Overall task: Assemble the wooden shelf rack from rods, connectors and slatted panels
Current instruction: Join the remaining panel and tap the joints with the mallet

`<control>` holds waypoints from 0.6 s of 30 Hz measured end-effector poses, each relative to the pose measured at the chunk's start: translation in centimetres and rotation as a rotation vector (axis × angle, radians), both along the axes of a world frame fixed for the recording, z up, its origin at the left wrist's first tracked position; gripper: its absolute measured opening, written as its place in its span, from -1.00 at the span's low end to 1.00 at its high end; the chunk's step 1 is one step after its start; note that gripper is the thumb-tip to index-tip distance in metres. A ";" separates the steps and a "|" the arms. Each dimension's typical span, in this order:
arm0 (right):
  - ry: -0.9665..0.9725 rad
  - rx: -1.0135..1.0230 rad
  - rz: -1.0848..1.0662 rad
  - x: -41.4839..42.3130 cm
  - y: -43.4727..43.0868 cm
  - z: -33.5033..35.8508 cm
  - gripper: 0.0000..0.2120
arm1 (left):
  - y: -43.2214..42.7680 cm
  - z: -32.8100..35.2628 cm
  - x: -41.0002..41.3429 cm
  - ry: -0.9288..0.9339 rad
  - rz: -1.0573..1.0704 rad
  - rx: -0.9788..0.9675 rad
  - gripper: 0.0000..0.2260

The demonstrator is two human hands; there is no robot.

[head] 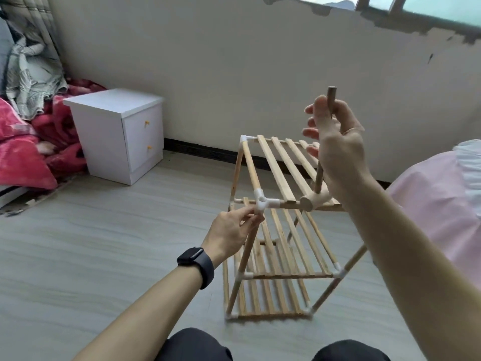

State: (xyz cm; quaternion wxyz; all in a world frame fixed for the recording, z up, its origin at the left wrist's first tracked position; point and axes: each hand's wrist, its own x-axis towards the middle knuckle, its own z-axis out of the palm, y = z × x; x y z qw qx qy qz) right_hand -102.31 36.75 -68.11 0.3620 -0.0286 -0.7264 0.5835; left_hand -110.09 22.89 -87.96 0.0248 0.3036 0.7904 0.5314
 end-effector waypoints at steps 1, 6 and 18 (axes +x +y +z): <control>-0.020 -0.022 0.031 -0.5 -0.1 -0.3 -0.77 | 0.4 -0.1 0.2 -0.001 -0.013 0.007 -0.65; -0.031 -0.232 -0.053 -3.1 -1.1 -1.1 -0.66 | 1.8 -0.2 0.6 0.027 -0.037 0.000 -0.83; 0.200 -0.173 0.008 -4.4 -2.0 -1.9 -0.55 | 2.0 -0.6 0.8 0.033 -0.023 0.029 -0.63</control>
